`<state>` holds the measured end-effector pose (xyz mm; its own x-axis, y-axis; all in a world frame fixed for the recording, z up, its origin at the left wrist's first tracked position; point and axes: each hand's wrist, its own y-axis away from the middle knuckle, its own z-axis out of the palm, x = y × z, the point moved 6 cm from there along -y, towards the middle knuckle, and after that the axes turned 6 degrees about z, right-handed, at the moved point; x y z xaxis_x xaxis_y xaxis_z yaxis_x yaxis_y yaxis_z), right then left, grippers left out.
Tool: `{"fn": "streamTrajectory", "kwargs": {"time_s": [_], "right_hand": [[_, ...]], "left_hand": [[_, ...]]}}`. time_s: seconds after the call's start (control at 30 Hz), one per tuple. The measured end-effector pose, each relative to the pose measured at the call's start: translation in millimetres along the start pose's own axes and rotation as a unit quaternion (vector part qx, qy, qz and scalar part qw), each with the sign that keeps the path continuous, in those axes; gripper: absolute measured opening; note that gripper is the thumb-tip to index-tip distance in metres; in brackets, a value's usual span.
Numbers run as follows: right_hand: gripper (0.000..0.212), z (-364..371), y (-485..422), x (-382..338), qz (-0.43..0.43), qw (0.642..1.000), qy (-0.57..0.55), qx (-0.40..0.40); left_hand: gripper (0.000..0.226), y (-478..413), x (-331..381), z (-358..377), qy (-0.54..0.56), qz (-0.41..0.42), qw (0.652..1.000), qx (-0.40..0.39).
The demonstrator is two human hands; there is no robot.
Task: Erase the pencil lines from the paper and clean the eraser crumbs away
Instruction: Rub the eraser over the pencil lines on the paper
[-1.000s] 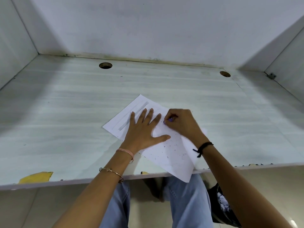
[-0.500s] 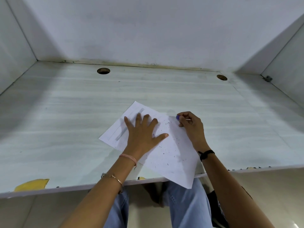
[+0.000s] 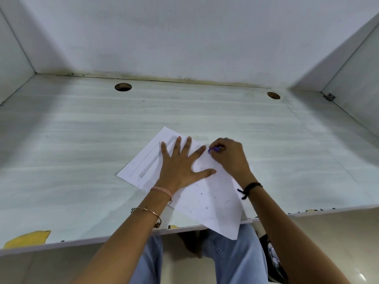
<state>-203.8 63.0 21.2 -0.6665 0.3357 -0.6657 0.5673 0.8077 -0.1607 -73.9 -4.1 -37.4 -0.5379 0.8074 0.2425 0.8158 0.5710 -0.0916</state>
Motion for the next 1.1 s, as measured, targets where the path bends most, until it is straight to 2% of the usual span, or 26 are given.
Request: {"fn": "streamTrajectory", "kwargs": {"time_s": [0.1, 0.2, 0.23, 0.33, 0.4, 0.53, 0.67, 0.73, 0.87, 0.93, 1.0, 1.1], "right_hand": [[0.012, -11.5, -7.8, 2.7, 0.033, 0.999, 0.022, 0.034], [0.012, 6.2, 6.8, -11.2, -0.01, 0.999, 0.048, -0.02], [0.013, 5.8, 6.2, -7.1, -0.011, 0.998, 0.067, -0.015], [0.015, -21.0, -12.6, 13.1, 0.031, 0.991, 0.12, 0.05], [0.012, -27.1, -12.9, 5.7, 0.022, 0.995, 0.083, 0.051], [0.011, 5.4, 12.1, -14.9, -0.008, 0.999, 0.033, -0.037], [0.01, -16.5, -12.5, 12.8, 0.057, 0.998, 0.028, 0.03], [0.012, -17.5, -13.8, 5.6, 0.048, 0.997, 0.035, 0.04], [0.011, 8.1, 9.1, -12.2, 0.008, 0.999, 0.001, -0.046], [0.007, -0.3, -0.2, 1.3, 0.034, 0.999, -0.013, -0.023], [0.007, -13.6, -13.5, 9.6, 0.059, 0.998, 0.019, 0.022], [0.008, -11.8, -11.7, -2.6, 0.041, 0.998, 0.023, 0.038]], "left_hand": [[0.089, 0.2, 0.5, -1.0, -0.003, 0.002, 1.0, 0.001], [0.093, -1.2, 0.2, 0.1, -0.003, 0.004, 1.0, 0.001], [0.094, -1.1, 0.0, 0.2, -0.002, 0.004, 1.0, -0.001], [0.093, -0.3, -0.7, 0.5, 0.004, 0.002, 1.0, 0.008], [0.094, -0.6, -0.2, 0.8, 0.0, 0.004, 1.0, 0.011], [0.094, -1.9, 0.2, 1.6, -0.006, 0.007, 1.0, 0.007], [0.091, 0.0, 0.4, -0.3, 0.01, 0.0, 1.0, 0.007], [0.092, 0.4, 0.0, 0.4, 0.006, 0.002, 1.0, 0.004], [0.095, -1.8, -0.3, 1.3, -0.011, 0.006, 1.0, -0.004], [0.094, -1.4, 0.0, 0.8, 0.006, 0.001, 1.0, -0.001], [0.095, -0.2, 0.4, 0.1, 0.01, 0.002, 1.0, 0.006], [0.099, -1.7, -0.4, 1.3, -0.003, 0.006, 1.0, 0.007]]}}
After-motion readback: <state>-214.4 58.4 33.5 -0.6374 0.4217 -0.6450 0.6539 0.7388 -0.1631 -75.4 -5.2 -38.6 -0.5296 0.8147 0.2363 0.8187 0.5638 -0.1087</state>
